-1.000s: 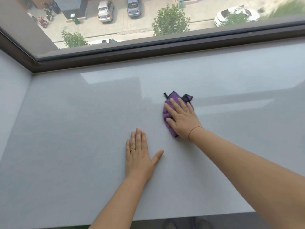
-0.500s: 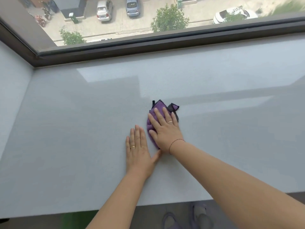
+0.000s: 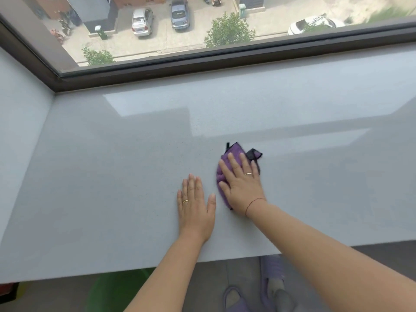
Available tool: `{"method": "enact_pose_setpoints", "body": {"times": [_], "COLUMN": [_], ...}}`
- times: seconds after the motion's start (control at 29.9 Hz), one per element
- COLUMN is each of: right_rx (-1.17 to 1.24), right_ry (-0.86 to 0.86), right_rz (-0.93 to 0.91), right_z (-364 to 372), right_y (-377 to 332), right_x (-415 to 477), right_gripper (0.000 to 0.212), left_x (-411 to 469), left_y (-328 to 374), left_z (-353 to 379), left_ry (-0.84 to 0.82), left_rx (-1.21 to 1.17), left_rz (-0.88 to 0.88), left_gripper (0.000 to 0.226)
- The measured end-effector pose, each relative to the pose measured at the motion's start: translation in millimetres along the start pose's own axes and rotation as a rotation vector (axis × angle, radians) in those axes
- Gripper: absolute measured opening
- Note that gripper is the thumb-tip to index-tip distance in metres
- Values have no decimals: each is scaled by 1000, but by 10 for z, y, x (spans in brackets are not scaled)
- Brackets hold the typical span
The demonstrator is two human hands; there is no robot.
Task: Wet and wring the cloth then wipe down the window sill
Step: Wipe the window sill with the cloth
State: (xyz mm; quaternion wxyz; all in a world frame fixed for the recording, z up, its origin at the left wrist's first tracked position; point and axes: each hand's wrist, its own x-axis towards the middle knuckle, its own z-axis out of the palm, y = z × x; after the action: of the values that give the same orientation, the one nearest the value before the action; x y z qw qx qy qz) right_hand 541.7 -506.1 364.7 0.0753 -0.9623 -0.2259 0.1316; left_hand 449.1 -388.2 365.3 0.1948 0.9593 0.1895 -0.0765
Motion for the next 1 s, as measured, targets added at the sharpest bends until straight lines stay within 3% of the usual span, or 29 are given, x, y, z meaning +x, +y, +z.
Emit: {"method": "enact_pose_setpoints", "body": {"times": [0.13,0.2,0.3,0.4,0.57,0.67,0.74,0.87,1.0], "right_rx": [-78,-82,-33,9,1,-33,-54,-41,24], "right_ry": [-65,-28,-10,-7,-65,-82,-41,14,55], "right_rz": [-258,-155,157,275,-95,-224,-143,210,438], "right_z": [44,-38,-168,-135,168,207,163,31,76], "right_y": [59,378,748,518,-300,-231,68,708,493], "right_x": [-180,-125,-119,-186,-629,-767,-777,-860,-928], "right_gripper": [60,59,58,60,61,61,60,60,62], "left_x": [-76,-162,-312,-343,-298,-319,-393,-565,-555], "left_y": [-70,-117,-200,-261,-260,-306,-351,-429,-426], "left_z": [-51,-44,3,26,1,-23,-19,23,-13], "left_ry": [51,11,-51,-59,-71,-58,-36,-81,-133], "left_rx": [87,132,182,196,38,80,146,193,54], "left_rz": [-23,-11,-5,-1,2,13,13,-4,-35], "left_gripper": [64,68,70,70,58,61,65,68,64]}}
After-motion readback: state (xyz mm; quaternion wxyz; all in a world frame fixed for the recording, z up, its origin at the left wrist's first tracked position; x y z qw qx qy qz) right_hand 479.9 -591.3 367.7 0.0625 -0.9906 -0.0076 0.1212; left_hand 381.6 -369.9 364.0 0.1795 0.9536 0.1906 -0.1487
